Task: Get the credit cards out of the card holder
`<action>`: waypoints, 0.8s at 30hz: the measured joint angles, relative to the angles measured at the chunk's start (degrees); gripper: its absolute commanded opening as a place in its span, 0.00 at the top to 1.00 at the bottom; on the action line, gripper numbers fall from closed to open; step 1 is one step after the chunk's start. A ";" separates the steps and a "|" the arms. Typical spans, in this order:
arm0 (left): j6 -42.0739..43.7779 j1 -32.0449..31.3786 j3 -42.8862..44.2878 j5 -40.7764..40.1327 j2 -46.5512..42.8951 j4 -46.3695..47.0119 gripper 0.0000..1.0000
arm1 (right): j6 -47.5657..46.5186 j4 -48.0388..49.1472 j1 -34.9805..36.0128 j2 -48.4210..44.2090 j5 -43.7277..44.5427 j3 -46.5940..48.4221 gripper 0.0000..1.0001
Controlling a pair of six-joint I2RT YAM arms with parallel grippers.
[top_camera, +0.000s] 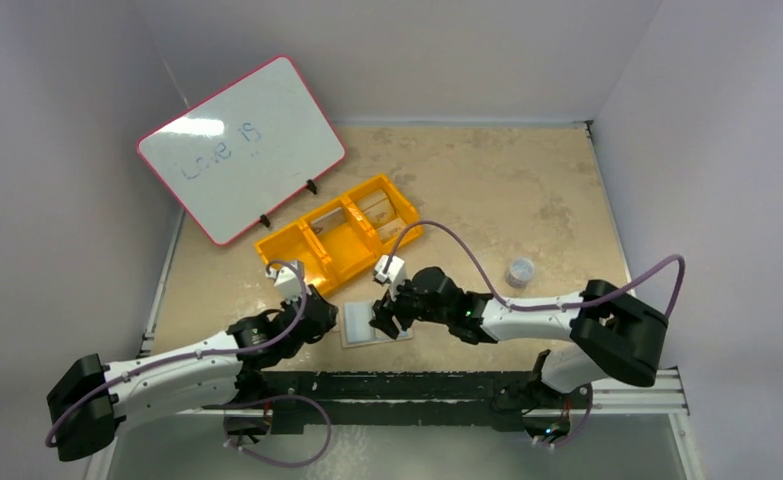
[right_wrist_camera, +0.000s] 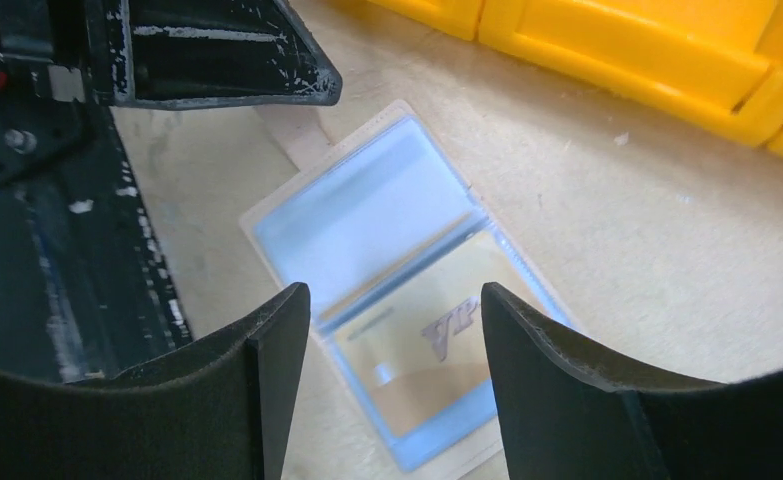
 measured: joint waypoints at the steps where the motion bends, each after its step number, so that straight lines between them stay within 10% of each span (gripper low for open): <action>1: -0.02 0.00 0.00 -0.02 0.07 0.00 0.86 | -2.49 1.38 0.07 0.87 -0.07 -0.35 0.34; 24: -2.03 0.00 -2.62 1.46 1.99 2.47 0.87 | -25.29 14.97 9.53 15.67 5.35 1.01 0.31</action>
